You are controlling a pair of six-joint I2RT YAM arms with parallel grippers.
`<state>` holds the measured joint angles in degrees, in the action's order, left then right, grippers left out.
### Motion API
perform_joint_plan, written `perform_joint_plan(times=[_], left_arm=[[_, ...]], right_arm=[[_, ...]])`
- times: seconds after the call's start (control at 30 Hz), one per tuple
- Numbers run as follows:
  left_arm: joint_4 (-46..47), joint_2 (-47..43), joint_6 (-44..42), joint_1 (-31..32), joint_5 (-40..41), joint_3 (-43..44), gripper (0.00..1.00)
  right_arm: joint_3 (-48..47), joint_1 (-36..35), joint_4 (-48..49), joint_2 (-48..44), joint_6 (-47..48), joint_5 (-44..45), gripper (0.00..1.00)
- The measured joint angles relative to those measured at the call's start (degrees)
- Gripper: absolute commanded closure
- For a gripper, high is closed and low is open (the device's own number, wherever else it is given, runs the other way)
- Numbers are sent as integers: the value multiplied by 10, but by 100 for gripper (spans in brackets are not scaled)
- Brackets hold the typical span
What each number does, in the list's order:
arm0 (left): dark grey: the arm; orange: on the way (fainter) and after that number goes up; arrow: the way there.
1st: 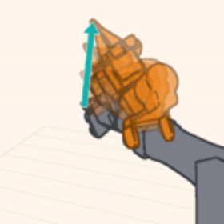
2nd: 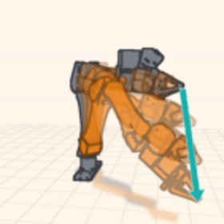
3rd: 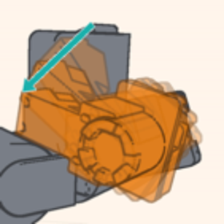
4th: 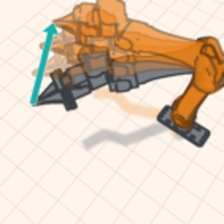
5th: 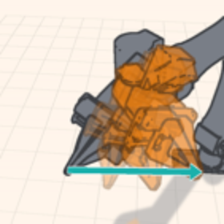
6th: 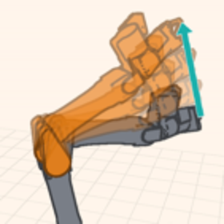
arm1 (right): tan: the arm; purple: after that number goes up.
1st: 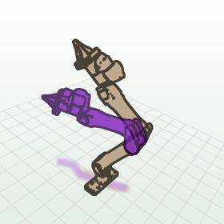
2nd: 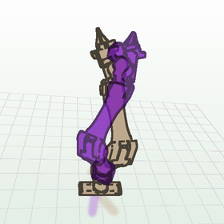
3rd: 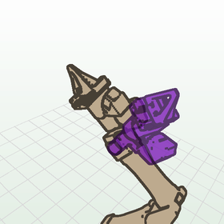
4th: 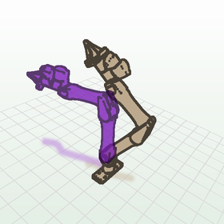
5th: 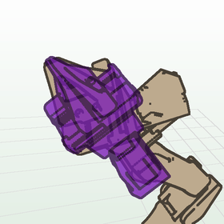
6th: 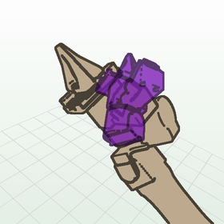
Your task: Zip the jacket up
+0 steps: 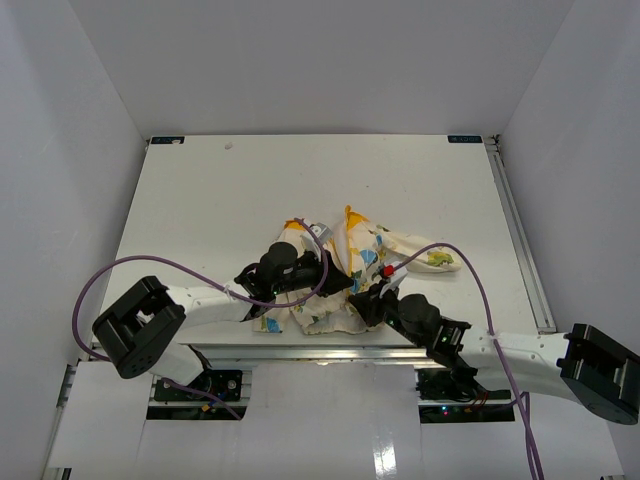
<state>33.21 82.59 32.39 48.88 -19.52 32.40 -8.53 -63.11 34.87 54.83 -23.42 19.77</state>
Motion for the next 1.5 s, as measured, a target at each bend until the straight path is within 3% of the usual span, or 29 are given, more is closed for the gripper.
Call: perform_joint_plan(times=[0.07, 0.17, 0.2, 0.3, 0.47, 0.73, 1.17, 1.37, 1.43, 1.5], left_arm=[[-2, 0, -1, 0, 1, 0, 98], [-15, -4, -6, 0, 4, 2, 68], [-22, -7, -8, 0, 8, 4, 62], [-47, -23, -16, 1, 22, 9, 50], [-79, -82, -23, 0, 30, 9, 40], [-103, -113, -30, 0, 5, -12, 40], [-82, -102, -34, 1, -60, -49, 51], [-69, -101, -34, 1, -74, -50, 48], [-67, -101, -34, 1, -76, -50, 52], [-63, -99, -34, 1, -77, -50, 69]], right_arm=[[1, 0, 1, -2, 1, -2, 92], [7, 0, 3, -11, 3, -4, 92], [9, 0, 3, -14, 5, -5, 92], [9, 0, 3, -25, 13, -8, 92], [9, 0, 3, -59, 18, -11, 92], [9, 0, 2, -83, 24, -19, 92], [7, 0, 5, -95, 13, -14, 92], [3, 0, 8, -100, 7, -15, 92], [1, 0, 9, -100, 5, -16, 92], [-1, 0, 11, -100, 3, -18, 92]])
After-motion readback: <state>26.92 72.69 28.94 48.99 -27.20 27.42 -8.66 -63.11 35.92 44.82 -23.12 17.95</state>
